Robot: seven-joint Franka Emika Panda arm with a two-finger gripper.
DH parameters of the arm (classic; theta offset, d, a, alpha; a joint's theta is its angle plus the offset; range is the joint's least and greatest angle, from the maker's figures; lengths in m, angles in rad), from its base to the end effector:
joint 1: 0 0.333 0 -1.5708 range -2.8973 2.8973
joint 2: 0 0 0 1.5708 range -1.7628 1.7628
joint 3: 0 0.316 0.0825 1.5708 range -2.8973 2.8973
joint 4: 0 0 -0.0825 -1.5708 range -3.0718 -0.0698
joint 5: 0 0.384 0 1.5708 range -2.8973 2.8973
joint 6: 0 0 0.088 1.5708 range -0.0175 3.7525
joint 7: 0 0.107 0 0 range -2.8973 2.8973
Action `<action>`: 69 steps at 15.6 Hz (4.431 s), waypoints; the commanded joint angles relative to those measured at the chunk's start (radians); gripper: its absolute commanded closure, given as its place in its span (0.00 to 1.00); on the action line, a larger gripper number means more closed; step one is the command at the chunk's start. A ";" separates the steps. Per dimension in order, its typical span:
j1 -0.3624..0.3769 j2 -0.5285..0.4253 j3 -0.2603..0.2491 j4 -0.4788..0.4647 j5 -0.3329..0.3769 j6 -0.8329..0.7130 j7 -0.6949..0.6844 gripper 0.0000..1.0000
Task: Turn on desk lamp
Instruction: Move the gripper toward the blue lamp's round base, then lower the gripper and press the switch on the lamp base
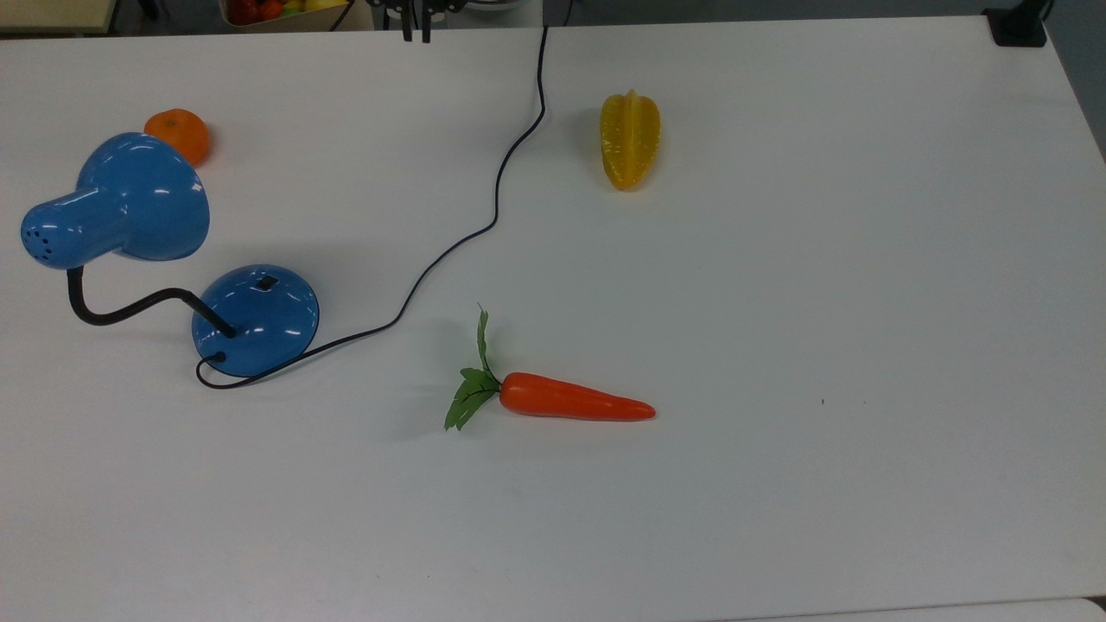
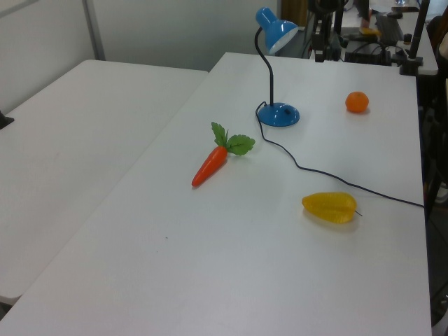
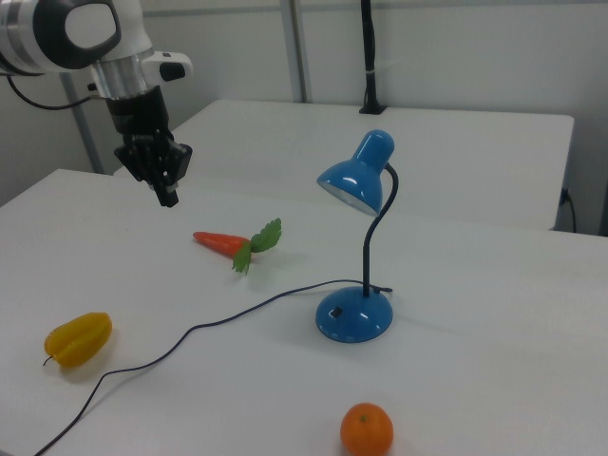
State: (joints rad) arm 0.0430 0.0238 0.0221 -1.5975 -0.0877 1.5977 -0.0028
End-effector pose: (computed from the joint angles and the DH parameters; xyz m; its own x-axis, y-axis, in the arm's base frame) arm 0.5626 0.0274 0.6013 0.9972 0.0702 -0.0239 0.0720 -0.9936 0.0869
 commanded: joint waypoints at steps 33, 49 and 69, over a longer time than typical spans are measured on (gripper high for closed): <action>-0.287 0.304 -0.018 -0.351 -0.059 1.028 0.244 1.00; -0.301 0.369 -0.018 -0.315 -0.110 1.128 0.239 1.00; -0.313 0.403 -0.018 -0.315 -0.178 1.157 0.239 1.00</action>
State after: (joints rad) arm -0.2613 0.3939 0.0086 -1.9183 -0.2374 2.7249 0.2253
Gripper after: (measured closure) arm 0.991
